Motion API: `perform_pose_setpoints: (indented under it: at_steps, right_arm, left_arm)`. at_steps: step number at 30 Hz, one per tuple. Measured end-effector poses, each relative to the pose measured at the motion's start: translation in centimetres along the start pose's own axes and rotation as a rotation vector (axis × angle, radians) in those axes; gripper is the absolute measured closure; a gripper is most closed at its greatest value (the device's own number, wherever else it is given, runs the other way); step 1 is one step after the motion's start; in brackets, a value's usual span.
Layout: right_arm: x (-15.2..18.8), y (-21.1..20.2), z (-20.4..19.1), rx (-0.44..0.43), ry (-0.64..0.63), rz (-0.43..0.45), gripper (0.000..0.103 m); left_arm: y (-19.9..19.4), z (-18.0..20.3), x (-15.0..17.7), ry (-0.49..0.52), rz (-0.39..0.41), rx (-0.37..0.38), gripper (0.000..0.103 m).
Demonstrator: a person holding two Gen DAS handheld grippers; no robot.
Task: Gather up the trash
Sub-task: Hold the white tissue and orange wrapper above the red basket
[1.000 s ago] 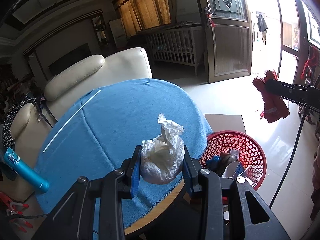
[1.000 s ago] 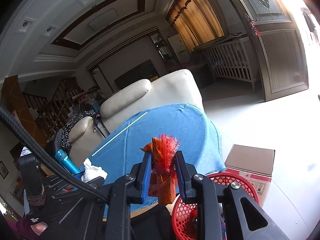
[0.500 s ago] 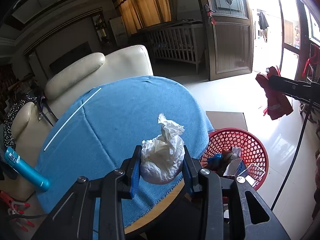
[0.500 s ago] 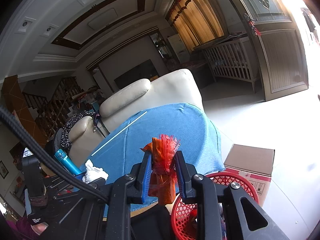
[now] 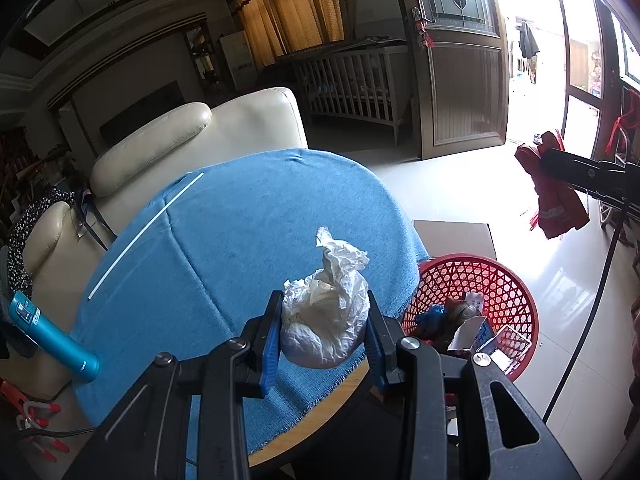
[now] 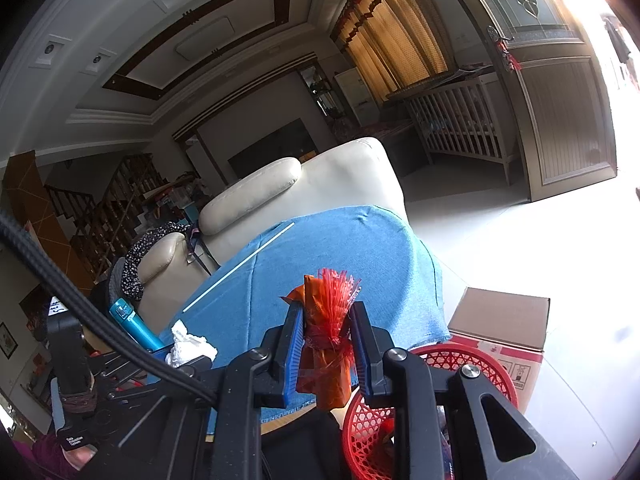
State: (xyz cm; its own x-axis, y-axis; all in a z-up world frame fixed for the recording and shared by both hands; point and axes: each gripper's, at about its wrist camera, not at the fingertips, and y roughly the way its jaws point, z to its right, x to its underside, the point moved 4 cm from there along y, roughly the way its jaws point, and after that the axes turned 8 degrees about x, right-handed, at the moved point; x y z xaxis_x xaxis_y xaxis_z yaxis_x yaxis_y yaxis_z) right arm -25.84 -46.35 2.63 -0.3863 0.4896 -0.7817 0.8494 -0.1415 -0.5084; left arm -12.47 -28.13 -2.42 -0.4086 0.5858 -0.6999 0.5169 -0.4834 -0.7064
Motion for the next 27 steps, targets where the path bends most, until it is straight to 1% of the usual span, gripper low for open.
perform_pose_setpoints:
  at_steps: [27]
  right_arm:
    - [0.18,-0.01,0.27,0.001,0.01,-0.004,0.077]
  left_arm:
    - [0.34,0.18,0.13,0.0,-0.01,-0.004,0.064]
